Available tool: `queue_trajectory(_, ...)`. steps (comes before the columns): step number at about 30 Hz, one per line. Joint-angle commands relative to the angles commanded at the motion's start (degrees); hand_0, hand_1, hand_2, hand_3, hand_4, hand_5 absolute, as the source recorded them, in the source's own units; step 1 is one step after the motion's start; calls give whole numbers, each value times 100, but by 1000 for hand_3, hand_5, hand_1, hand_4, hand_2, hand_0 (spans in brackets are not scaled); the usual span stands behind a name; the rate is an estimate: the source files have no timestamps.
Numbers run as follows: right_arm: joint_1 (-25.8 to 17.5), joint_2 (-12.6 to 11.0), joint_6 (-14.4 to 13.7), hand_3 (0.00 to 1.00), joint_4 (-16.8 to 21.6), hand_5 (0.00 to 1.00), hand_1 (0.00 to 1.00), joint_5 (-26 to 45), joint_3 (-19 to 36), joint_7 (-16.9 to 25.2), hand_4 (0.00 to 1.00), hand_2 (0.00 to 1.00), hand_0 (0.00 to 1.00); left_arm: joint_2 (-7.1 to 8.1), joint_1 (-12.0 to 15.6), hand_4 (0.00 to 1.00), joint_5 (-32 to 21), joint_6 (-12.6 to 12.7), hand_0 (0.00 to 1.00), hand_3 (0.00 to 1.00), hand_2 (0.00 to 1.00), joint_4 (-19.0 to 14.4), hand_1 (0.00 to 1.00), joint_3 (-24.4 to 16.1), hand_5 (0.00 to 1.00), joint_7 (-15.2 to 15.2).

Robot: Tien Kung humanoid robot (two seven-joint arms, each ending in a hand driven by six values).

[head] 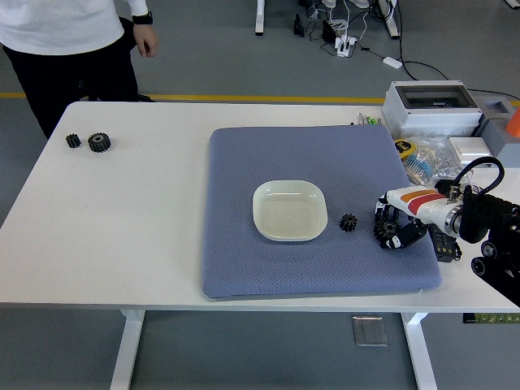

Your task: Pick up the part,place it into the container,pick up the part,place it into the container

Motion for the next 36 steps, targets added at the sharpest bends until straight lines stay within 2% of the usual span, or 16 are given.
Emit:
queue_trajectory(9,-54,-2,-12,480,-94,108,460,96,19,8,767,521,321,1,19,655,32,-3,604,558,656,0,571,-10,570,8)
queue_trajectory(10,-59,-11,-30,468,-78,92,423,103,32,13,740,501,285,2,20,655,34,-4,604,558,656,0,573,-10,570,8)
queue_trajectory(15,-52,-68,-45,468,61,92,423,137,127,-17,740,501,285,6,7,655,40,-3,604,558,656,0,573,0,570,11)
queue_trajectory(16,-51,-80,-52,467,95,102,400,136,159,-20,724,483,215,9,4,655,35,-4,604,558,655,0,572,5,570,10)
queue_trajectory(24,10,-129,-88,469,339,105,387,108,331,-27,719,480,189,18,-13,655,54,2,603,558,654,0,571,-25,570,7)
queue_trajectory(27,44,-92,-49,469,459,105,387,96,425,-68,719,480,189,18,-9,655,44,7,603,558,654,0,571,-30,570,3)
queue_trajectory(28,52,-79,-35,473,489,145,390,89,445,-82,730,482,186,17,-8,655,40,8,604,558,656,0,570,-30,570,2)
queue_trajectory(36,334,245,13,478,759,175,392,234,497,-106,746,485,193,13,-6,655,-47,1,604,558,657,0,571,66,570,6)
